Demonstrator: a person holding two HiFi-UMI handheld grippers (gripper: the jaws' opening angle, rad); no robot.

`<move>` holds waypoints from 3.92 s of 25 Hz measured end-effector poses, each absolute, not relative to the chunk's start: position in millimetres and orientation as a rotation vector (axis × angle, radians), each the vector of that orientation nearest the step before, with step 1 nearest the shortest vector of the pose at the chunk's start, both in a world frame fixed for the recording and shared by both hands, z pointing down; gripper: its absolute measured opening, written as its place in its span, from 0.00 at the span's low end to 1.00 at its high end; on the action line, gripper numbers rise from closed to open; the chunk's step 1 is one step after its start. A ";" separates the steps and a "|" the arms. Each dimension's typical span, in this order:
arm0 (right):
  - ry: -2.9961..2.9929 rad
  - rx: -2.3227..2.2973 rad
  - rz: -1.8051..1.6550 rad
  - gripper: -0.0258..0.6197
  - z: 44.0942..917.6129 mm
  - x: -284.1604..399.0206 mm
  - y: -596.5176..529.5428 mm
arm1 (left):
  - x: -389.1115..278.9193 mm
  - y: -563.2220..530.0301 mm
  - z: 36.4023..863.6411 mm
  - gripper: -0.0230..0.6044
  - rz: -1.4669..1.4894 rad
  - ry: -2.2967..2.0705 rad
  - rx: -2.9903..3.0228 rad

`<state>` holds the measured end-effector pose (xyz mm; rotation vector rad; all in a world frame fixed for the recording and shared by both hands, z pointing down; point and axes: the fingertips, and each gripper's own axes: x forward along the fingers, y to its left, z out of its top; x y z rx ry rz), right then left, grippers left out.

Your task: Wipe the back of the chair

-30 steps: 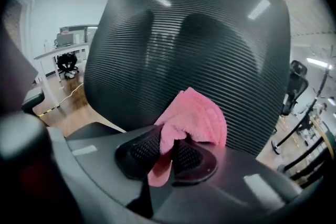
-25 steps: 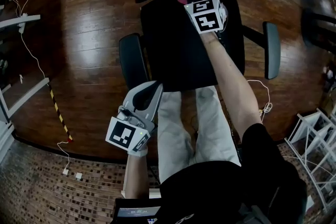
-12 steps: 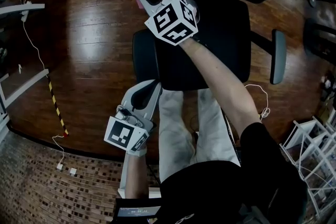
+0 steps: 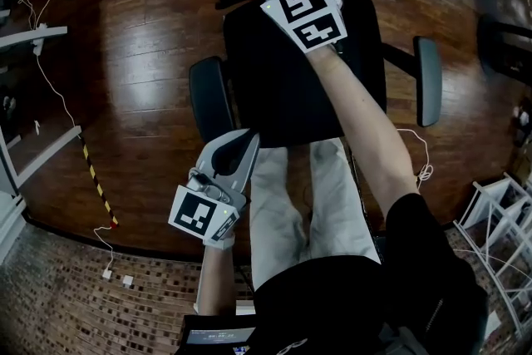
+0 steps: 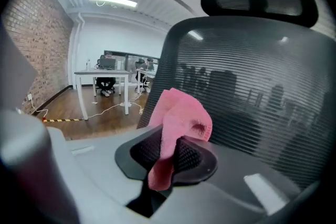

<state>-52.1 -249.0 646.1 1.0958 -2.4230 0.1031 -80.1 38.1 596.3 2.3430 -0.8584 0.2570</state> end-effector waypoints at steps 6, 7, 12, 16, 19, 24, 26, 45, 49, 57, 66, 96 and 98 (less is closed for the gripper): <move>-2.351 1.258 0.144 0.11 637.8 46.4 -256.1 | -30.5 38.7 586.1 0.02 0.301 -0.762 2.397; -2.329 1.286 0.148 0.11 638.1 65.8 -256.7 | -22.2 38.2 584.4 0.02 0.305 -0.746 2.406; -2.198 1.445 0.227 0.11 642.2 170.8 -260.9 | 20.1 35.5 573.5 0.02 0.325 -0.671 2.451; -2.117 1.529 0.273 0.11 642.7 237.5 -263.8 | 43.0 34.5 573.4 0.02 0.349 -0.631 2.468; -2.046 1.592 0.287 0.11 639.0 277.5 -263.7 | 54.3 33.2 573.6 0.02 0.352 -0.616 2.472; -1.924 1.772 0.312 0.11 617.2 334.1 -262.4 | 62.2 35.3 568.4 0.02 0.337 -0.606 2.482; -1.897 1.789 0.279 0.11 607.1 339.2 -263.7 | 59.9 37.8 566.4 0.02 0.330 -0.608 2.485; -2.290 1.126 -0.052 0.11 587.2 -16.0 -272.5 | -66.6 61.7 568.1 0.02 0.247 -0.875 2.380; -2.352 0.992 -0.078 0.11 587.0 -87.2 -269.0 | -101.5 65.1 568.1 0.02 0.214 -0.954 2.340; -2.455 0.813 -0.156 0.11 570.0 -192.8 -254.9 | -160.8 69.5 571.6 0.02 0.176 -1.061 2.292; -2.451 0.918 -0.154 0.11 549.7 -159.4 -280.3 | -156.7 61.7 573.4 0.02 0.199 -1.043 2.296; -1.952 1.777 0.099 0.11 514.8 355.6 -306.0 | 95.3 29.7 552.5 0.02 0.295 -0.612 2.506; -1.922 1.817 0.098 0.11 511.0 365.9 -306.3 | 92.5 30.1 551.5 0.02 0.297 -0.620 2.504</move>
